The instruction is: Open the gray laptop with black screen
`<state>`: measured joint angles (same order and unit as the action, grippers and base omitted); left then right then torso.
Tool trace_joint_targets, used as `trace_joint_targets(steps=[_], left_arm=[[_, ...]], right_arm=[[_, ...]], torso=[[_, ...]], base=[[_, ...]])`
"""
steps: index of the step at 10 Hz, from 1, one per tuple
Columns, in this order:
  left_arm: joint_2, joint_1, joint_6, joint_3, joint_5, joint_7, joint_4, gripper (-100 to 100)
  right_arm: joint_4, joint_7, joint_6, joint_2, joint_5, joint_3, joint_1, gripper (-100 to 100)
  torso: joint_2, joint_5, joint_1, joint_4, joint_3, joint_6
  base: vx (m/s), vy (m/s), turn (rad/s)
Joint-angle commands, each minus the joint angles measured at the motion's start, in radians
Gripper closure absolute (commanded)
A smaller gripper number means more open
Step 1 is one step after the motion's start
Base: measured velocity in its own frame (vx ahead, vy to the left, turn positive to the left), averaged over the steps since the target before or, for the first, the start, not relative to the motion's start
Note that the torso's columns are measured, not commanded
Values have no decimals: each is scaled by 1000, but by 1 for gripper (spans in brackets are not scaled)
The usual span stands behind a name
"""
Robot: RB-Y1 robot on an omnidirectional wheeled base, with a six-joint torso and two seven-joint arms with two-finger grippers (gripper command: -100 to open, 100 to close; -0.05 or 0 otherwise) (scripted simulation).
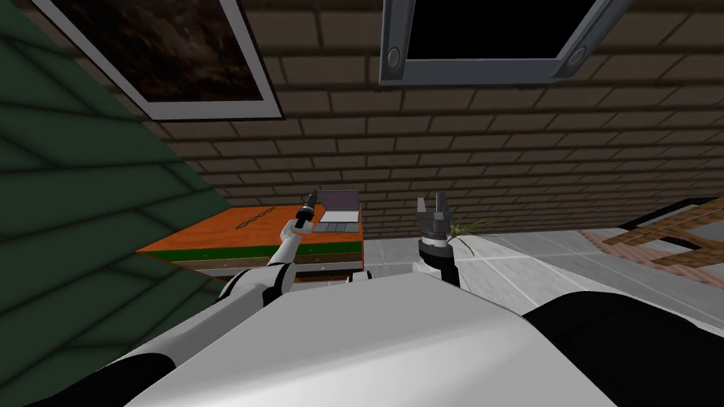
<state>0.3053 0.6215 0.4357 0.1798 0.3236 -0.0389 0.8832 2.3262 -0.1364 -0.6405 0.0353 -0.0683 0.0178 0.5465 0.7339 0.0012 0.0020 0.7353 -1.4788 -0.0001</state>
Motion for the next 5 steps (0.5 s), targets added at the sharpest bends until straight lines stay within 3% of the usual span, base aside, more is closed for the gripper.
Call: trace_joint_targets(steps=[1,2,3,5], left_arm=[[17,-69,64,52,46,26,46,100],[7,-48,44,48,42,15,37,100],[32,-31,24,27,62,26,31,-100],[58,-12,-6,2,82,38,26,-100]], right_arm=[[0,0,0,0,0,0,0,0],[0,0,0,0,0,0,0,0],[0,0,0,0,0,0,0,0],[0,0,0,0,0,0,0,0]], torso=[[2,-1,-2,2,1,1],[3,-1,-2,2,2,1],[4,-1,-1,3,2,1],[6,-1,-1,4,4,1]], base=[[-6,-38,-54],[-2,-12,5],[-27,23,-90],[-49,45,-98]])
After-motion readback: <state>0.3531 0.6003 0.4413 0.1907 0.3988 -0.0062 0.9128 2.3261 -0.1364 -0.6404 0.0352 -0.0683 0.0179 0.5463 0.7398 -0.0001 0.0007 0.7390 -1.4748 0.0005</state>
